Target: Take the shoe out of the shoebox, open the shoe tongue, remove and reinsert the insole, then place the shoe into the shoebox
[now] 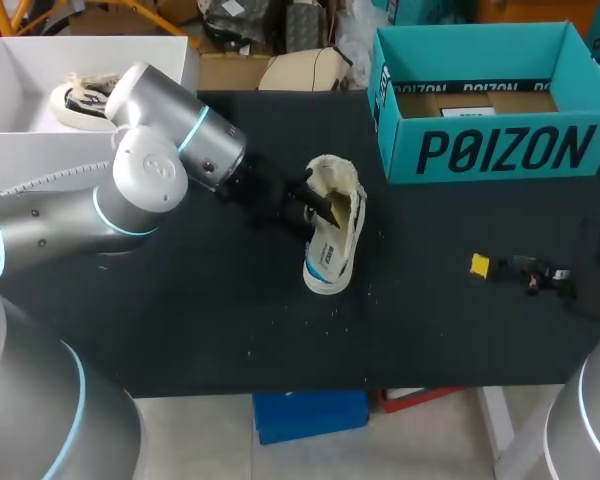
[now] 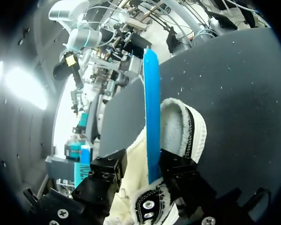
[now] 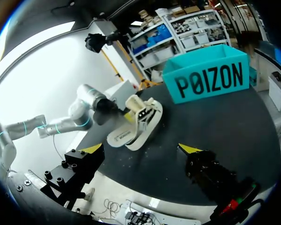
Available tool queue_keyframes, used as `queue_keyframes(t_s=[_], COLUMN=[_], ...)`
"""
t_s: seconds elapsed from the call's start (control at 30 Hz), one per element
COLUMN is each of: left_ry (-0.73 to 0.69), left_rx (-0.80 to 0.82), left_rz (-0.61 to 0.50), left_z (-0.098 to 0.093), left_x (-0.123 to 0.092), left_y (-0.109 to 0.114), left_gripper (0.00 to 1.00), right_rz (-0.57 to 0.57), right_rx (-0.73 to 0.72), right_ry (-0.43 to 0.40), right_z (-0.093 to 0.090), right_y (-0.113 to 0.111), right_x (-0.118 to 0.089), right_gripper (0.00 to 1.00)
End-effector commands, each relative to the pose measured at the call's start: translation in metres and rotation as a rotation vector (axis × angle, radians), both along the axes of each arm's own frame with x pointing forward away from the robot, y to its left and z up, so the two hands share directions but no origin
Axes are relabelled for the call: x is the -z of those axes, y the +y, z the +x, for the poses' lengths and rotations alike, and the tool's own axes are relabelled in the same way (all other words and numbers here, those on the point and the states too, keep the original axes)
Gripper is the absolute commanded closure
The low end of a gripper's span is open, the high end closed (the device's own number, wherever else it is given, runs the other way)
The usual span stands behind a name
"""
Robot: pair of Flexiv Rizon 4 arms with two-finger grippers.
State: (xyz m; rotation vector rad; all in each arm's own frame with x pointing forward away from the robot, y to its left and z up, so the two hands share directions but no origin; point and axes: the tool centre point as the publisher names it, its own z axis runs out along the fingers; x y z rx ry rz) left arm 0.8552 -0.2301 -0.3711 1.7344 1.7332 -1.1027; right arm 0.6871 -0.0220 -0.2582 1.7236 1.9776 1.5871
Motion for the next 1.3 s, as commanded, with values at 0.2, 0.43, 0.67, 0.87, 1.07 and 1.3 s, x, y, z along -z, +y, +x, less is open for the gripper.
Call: queue_keyframes(t_s=[0.2, 0.43, 0.67, 0.87, 1.07, 1.3], left_ry=[-0.024, -0.028, -0.004, 0.015, 0.026, 0.025], left_rx=[0.007, 0.034, 0.056, 0.066, 0.075, 0.065], left_rz=[0.022, 0.038, 0.062, 0.078, 0.073, 0.051], left_z=[-0.031, -0.052, -0.068, -0.074, -0.069, -0.053], left_x=[-0.022, -0.029, -0.026, -0.025, -0.022, -0.019], left_y=[0.023, 0.026, 0.03, 0.034, 0.031, 0.024], left_gripper=[0.56, 0.57, 0.62, 1.0, 1.0, 1.0], right_rz=[-0.001, -0.001, -0.001, -0.001, -0.001, -0.001], right_rx=[0.003, 0.003, 0.003, 0.003, 0.003, 0.003], right_ry=[0.0, 0.0, 0.0, 0.0, 0.0, 0.0], right_z=[-0.001, -0.001, -0.001, -0.001, -0.001, -0.001], right_y=[0.001, 0.001, 0.001, 0.001, 0.001, 0.001], right_x=[0.0, 0.0, 0.0, 0.0, 0.0, 0.0], right_gripper=[0.0, 0.0, 0.0, 0.0, 0.0, 0.0])
